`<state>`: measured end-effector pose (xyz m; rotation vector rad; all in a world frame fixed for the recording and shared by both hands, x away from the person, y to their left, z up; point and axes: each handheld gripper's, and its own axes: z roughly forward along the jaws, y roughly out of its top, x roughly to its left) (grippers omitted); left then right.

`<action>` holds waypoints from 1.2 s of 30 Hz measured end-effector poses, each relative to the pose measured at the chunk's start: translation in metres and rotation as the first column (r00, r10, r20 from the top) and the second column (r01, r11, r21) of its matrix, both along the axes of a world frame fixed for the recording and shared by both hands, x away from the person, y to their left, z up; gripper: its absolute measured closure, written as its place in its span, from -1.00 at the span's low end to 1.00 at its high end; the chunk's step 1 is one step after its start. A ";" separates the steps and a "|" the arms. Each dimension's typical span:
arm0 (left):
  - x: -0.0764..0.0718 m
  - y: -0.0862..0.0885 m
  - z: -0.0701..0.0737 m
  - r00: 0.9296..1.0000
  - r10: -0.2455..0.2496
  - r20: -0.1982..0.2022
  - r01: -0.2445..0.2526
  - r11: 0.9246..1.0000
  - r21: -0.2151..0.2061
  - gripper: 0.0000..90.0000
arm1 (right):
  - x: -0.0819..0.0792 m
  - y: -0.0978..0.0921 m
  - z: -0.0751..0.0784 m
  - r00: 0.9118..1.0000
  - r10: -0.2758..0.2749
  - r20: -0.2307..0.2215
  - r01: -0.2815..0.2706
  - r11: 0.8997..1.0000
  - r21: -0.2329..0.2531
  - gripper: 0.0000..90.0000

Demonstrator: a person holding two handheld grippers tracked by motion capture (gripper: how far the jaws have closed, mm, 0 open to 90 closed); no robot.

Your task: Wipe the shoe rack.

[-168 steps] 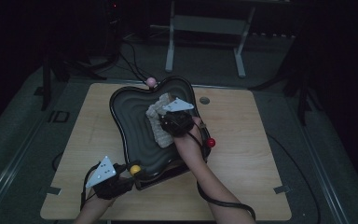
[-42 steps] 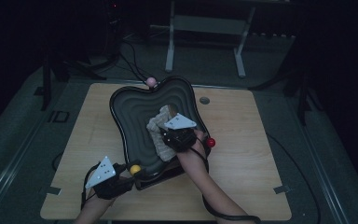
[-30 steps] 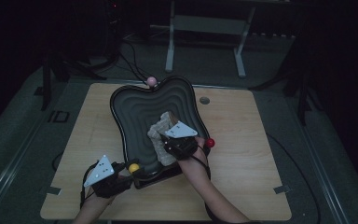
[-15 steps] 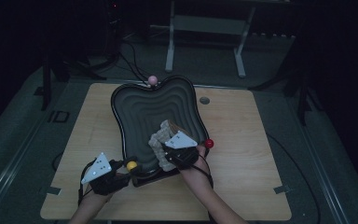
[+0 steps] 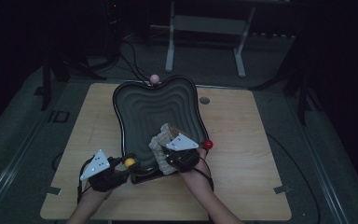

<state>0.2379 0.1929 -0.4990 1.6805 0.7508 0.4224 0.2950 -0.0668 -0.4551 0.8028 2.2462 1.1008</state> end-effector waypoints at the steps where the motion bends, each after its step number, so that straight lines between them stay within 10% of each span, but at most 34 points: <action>1: 0.000 0.000 0.000 1.000 0.000 0.000 0.000 1.000 0.000 0.19 | 0.000 0.000 0.000 1.000 0.000 0.000 0.000 1.000 0.000 0.50; 7: -0.006 -0.002 0.002 1.000 0.019 0.018 -0.020 0.999 0.028 0.10 | 0.000 0.000 0.000 1.000 -0.002 -0.009 0.002 1.000 0.006 0.50; 14: -0.018 0.017 0.003 0.997 0.076 0.018 -0.075 0.997 -0.033 0.02 | 0.000 -0.001 0.000 1.000 -0.005 -0.010 0.005 1.000 0.015 0.50; 22: -0.030 0.020 -0.029 0.990 0.132 -0.051 -0.128 0.988 0.082 0.02 | 0.000 -0.001 -0.001 1.000 -0.006 -0.008 0.006 1.000 0.021 0.50; 36: -0.014 0.001 -0.051 0.984 0.127 -0.122 -0.108 0.982 0.156 0.08 | 0.000 -0.003 -0.001 1.000 -0.005 -0.012 0.005 0.999 0.036 0.49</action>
